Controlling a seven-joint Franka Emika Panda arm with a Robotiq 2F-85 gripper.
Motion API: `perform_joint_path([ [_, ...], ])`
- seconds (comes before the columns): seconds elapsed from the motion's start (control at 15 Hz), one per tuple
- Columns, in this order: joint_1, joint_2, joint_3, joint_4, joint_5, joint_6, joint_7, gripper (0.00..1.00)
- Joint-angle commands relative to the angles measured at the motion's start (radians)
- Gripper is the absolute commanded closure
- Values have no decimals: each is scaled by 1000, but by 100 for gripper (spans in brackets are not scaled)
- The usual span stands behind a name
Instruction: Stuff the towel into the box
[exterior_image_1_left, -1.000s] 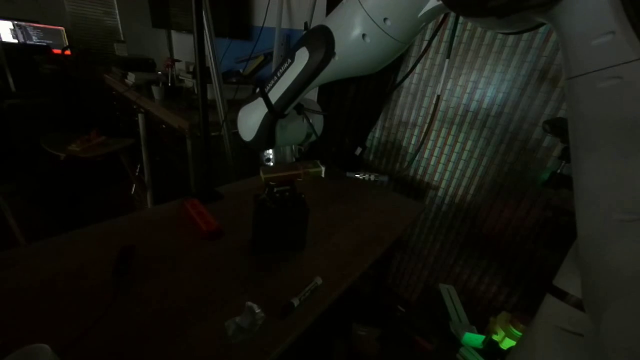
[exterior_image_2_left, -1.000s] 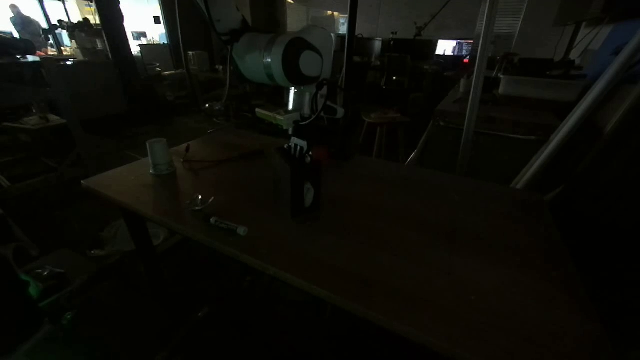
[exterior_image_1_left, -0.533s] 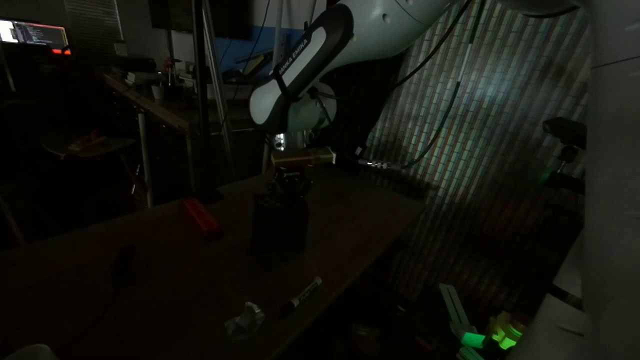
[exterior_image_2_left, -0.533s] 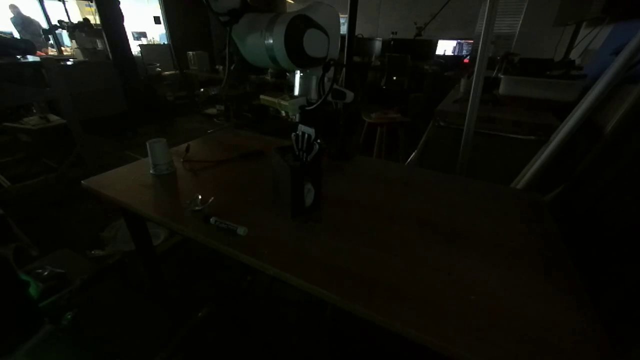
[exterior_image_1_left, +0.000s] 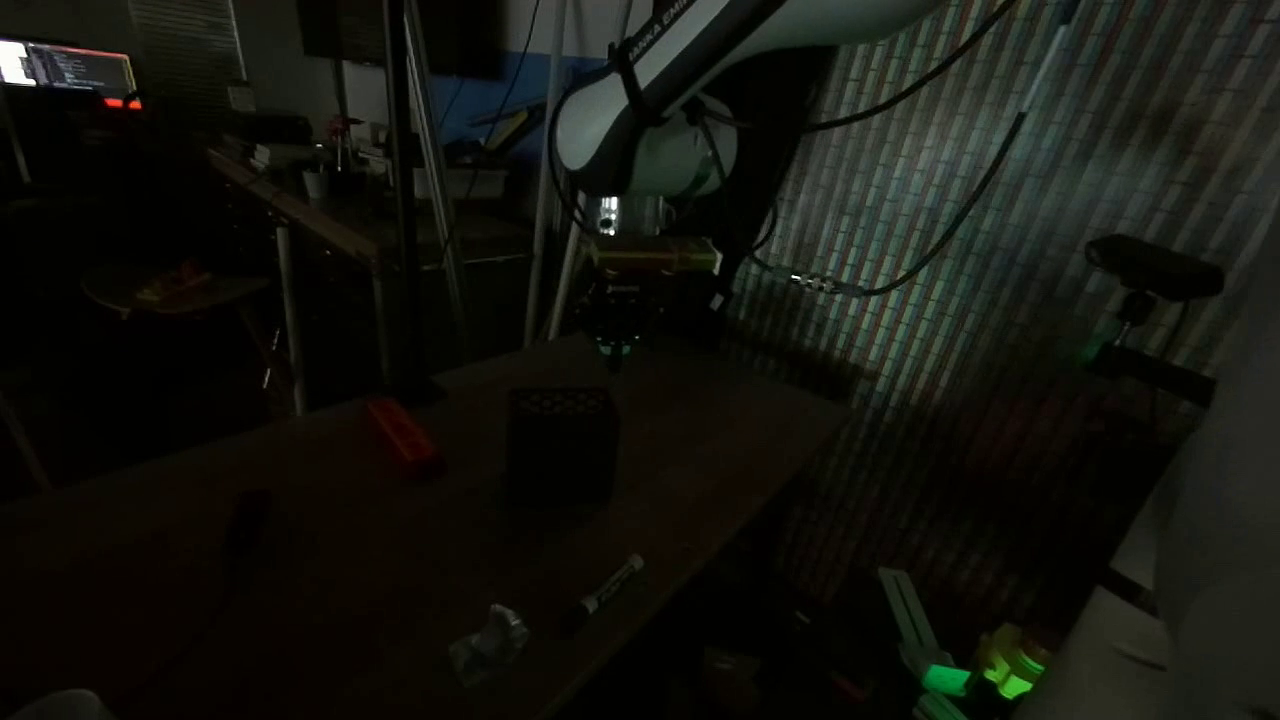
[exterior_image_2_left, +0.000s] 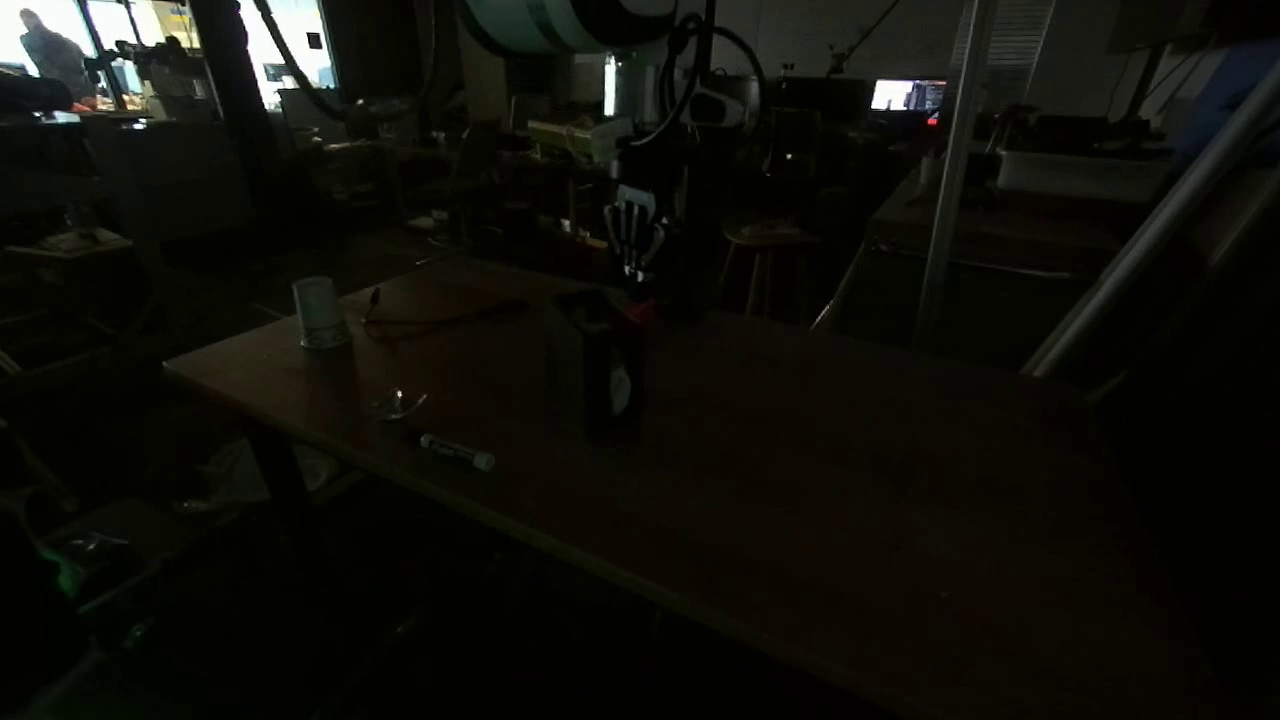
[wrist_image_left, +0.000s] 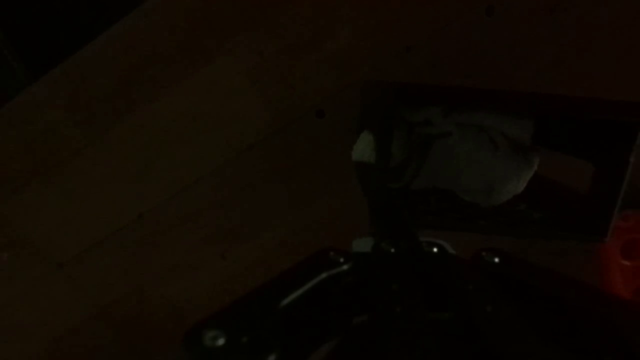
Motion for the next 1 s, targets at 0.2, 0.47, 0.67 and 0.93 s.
perform_joint_path([
  [0.2,-14,-119,4,-79,16,-1,-10,95],
  [0.47,-16,-163,6,-121,17,5,-11,73],
  [0.67,-16,-162,6,-125,17,14,-11,73],
  [0.93,-16,-162,6,-126,17,15,-11,73],
])
